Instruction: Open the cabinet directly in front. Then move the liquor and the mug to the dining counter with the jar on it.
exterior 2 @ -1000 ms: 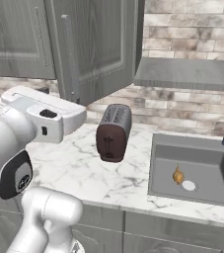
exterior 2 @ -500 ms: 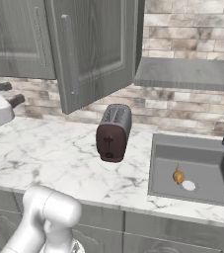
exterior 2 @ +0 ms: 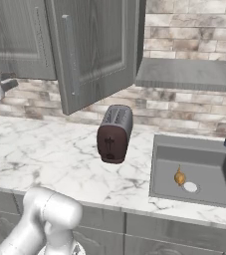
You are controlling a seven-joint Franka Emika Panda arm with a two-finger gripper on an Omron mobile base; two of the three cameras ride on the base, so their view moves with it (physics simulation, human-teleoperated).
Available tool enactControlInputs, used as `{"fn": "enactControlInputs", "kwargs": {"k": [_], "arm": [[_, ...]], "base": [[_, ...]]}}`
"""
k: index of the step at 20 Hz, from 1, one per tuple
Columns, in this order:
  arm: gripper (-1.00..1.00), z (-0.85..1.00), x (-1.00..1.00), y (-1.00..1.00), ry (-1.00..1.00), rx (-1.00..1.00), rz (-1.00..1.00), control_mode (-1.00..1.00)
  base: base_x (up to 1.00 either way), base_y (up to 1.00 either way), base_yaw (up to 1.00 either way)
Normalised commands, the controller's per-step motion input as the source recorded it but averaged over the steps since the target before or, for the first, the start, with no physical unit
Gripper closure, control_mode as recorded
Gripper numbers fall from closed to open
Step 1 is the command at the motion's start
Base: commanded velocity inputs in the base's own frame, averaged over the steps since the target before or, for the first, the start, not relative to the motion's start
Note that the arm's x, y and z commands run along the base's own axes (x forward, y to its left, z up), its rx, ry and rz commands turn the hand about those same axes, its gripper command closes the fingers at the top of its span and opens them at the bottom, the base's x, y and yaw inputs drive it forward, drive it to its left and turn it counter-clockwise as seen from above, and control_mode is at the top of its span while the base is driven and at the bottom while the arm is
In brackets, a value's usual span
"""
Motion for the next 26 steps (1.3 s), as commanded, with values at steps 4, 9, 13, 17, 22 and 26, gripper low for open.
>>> {"fn": "enactControlInputs", "kwargs": {"k": [4,9,13,17,22,26], "arm": [[-1.00,0.00,1.00,0.14,0.07,0.00,-0.10,-1.00],[-1.00,0.00,0.79,-0.27,0.06,0.02,-0.07,-1.00],[-1.00,-0.05,0.23,-0.91,0.00,0.10,0.00,-1.00],[-1.00,-0.23,0.22,-1.00,0.00,0.11,0.00,-1.00],[-1.00,-0.30,0.02,-1.00,0.00,0.14,0.00,-1.00],[-1.00,-0.36,-0.01,-1.00,-0.02,0.20,0.00,-1.00]], "base": [[0.00,0.00,0.00],[0.00,0.00,0.00],[0.00,0.00,0.00],[0.00,0.00,0.00],[0.00,0.00,0.00],[0.00,0.00,0.00]]}}
